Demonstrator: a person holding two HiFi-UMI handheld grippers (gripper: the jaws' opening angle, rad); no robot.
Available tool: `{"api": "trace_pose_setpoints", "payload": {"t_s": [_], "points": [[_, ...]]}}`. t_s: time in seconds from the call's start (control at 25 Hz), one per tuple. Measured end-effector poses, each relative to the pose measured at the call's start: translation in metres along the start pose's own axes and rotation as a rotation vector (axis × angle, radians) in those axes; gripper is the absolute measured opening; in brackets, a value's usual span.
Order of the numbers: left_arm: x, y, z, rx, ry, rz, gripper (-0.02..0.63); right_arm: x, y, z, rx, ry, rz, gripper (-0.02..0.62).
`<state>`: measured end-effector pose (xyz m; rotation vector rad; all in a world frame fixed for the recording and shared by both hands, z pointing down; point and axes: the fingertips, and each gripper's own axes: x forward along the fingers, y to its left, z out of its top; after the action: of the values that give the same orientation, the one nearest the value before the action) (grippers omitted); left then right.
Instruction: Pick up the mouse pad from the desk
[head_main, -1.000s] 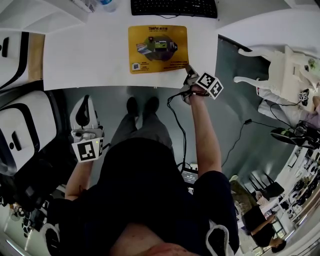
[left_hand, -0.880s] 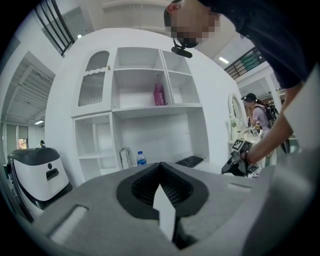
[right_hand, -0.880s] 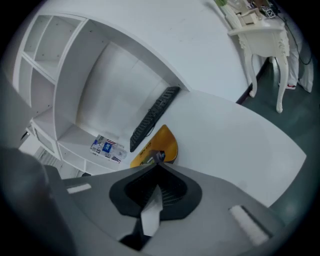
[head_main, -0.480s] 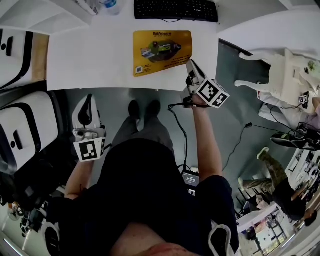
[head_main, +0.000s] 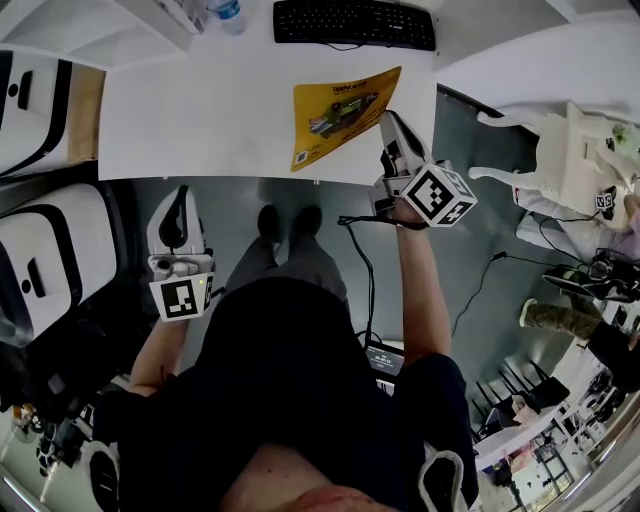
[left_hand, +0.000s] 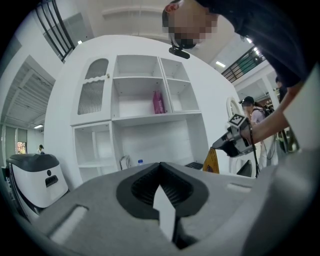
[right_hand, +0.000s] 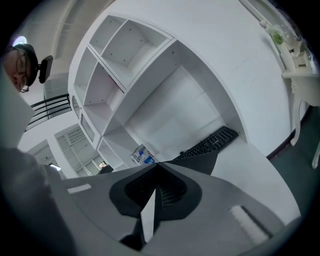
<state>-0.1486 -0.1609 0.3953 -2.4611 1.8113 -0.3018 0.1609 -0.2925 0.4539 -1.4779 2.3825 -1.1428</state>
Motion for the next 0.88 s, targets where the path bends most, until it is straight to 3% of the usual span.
{"api": "trace_pose_setpoints", "payload": {"t_s": [0.24,0.88], "points": [[0.000,-0.003,0.009,0.008,-0.020,-0.013,0.003,-0.017,0.032,0.022,-0.164,-0.007,0.015,0.002],[-0.005,-0.013,0.027,0.017,-0.070,-0.050,0.003,-0.081,0.094,0.072,-0.472,-0.101,0.001,0.000]]}}
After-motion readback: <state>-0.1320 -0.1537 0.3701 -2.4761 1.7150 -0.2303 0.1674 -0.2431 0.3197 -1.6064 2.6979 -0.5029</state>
